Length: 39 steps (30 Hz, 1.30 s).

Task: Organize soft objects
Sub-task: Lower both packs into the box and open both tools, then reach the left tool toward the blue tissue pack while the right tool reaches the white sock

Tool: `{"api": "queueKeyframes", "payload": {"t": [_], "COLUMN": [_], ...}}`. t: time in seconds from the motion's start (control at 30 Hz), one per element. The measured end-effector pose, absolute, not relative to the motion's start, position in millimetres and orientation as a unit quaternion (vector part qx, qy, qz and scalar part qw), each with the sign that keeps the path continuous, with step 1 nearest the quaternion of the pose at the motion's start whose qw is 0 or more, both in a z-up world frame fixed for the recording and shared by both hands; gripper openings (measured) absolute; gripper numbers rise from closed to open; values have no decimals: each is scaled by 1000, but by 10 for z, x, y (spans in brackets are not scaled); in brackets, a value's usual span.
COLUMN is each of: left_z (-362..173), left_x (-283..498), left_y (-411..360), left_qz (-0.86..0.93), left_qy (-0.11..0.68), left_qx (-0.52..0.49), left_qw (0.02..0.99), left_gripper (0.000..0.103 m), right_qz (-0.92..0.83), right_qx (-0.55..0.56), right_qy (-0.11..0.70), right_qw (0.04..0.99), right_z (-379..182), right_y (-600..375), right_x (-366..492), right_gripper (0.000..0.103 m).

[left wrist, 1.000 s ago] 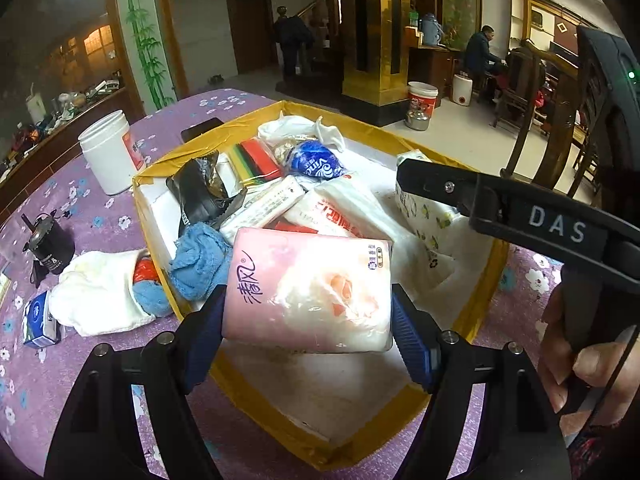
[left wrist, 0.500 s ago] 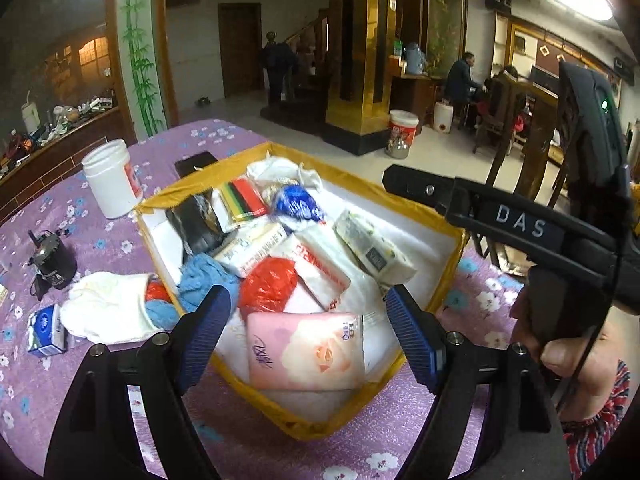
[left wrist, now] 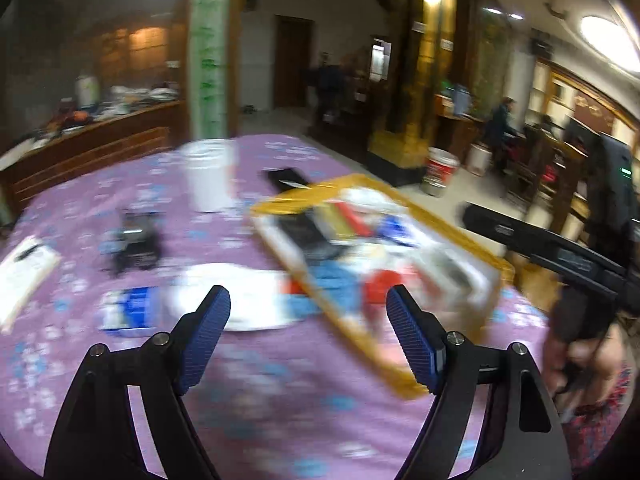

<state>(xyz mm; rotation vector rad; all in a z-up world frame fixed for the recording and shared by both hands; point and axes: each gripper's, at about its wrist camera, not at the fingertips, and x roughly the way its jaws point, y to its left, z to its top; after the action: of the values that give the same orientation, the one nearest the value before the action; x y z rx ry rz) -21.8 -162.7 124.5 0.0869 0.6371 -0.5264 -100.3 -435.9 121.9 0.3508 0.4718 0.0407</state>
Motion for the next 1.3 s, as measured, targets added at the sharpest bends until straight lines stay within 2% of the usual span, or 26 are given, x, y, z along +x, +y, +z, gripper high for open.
{"api": "queueKeyframes", "payload": {"t": [0.33,0.5,0.67,0.7,0.73,0.77,0.8,0.9,1.03,1.17,1.3], "left_z": [802,603,607,625,645,663,678,683,647,634,621], "left_x": [473,618,586,576,564,552,538,537,561,593,722], "left_y": [-203,95,49,36,37,53,64,113,122,93,-1], "left_qz": [-65,-53,-53,-54,-55,-57,-57,-54,-55,-67,-87], "left_qy": [337,360,353,352,351,348,347,344,351,363,394], "left_qx": [-43,-94,-86,-83,-83,-85,-88,-98,-102,-104,-99], "left_qw": [938,927,930,931,931,932,932,932,929,923,909], "left_gripper": [80,80,80,80,80,80,80,80,80,80,80], "right_qz": [132,141,88,82,77,76,83,170,326,257,248], "right_qx": [82,29,-32,-36,-40,-36,-24,22,118,87,91], "right_qy": [303,355,405,408,417,429,441,460,414,352,362], "right_qw": [940,924,909,909,905,899,893,871,841,896,894], "right_z": [1271,1044,646,584,518,456,405,368,635,924,871], "right_y": [-3142,-2496,-2197,-2209,-2196,-2193,-2212,-2153,-2147,-2341,-2423], "right_x": [-424,90,576,598,639,668,675,545,206,99,98], "right_gripper": [76,76,74,69,41,6,3,3,2,2,2]}}
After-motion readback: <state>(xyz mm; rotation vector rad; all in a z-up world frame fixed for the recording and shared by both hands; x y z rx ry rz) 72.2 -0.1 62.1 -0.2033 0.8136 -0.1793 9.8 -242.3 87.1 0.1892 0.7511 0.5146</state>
